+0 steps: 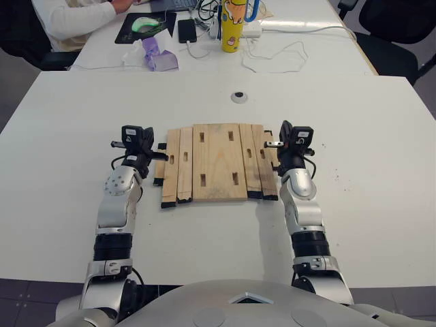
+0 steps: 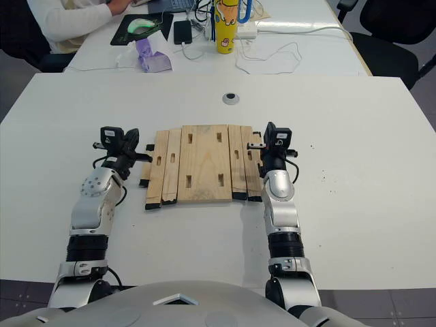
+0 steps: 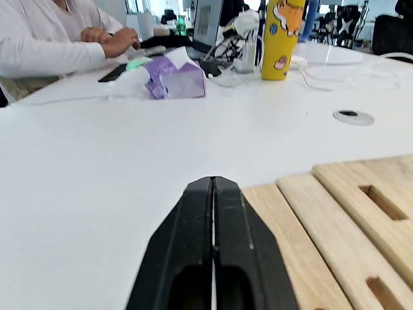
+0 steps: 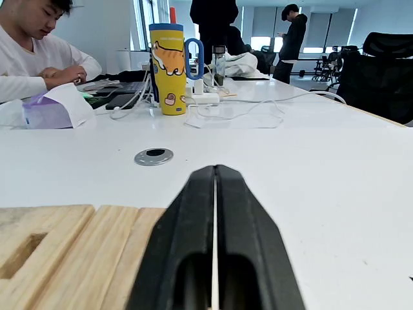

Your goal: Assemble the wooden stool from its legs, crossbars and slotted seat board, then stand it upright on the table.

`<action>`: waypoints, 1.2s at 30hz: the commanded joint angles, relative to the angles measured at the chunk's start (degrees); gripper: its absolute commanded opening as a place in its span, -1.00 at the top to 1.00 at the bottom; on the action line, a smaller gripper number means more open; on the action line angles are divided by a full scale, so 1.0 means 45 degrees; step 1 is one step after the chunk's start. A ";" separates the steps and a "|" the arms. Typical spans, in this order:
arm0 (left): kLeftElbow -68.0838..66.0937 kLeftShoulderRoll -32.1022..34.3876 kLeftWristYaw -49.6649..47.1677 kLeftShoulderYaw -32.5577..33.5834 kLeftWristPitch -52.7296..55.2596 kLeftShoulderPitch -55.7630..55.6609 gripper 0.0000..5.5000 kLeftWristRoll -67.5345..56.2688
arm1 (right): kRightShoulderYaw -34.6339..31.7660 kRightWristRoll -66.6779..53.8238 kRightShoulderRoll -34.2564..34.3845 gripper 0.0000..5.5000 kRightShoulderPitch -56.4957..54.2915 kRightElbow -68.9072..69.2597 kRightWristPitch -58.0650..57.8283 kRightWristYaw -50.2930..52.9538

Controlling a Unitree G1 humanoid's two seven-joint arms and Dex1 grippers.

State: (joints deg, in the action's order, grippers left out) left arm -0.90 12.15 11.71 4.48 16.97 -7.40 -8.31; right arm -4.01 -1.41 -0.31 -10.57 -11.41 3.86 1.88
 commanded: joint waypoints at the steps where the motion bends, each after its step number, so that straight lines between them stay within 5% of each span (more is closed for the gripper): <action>1: 0.1454 0.0762 0.1290 -0.0238 0.1621 0.0873 1.00 -0.0695 | 0.0002 0.0125 0.0085 1.00 0.0269 0.0050 -0.0058 0.0258; 19: 0.2240 0.2511 0.2679 -0.0523 0.4037 0.1861 1.00 -0.0670 | 0.0098 0.0437 0.0299 1.00 0.1089 0.0273 -0.0080 0.0772; 36: -0.0428 0.3096 0.2413 -0.0825 0.2365 0.0393 1.00 0.0627 | 0.0086 0.0530 0.0384 1.00 0.0802 -0.0291 0.0120 0.0937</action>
State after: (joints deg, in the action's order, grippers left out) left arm -0.61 26.12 23.45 0.29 28.01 -3.81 -6.53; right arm -3.77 0.87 1.27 -6.32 -11.99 4.20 5.98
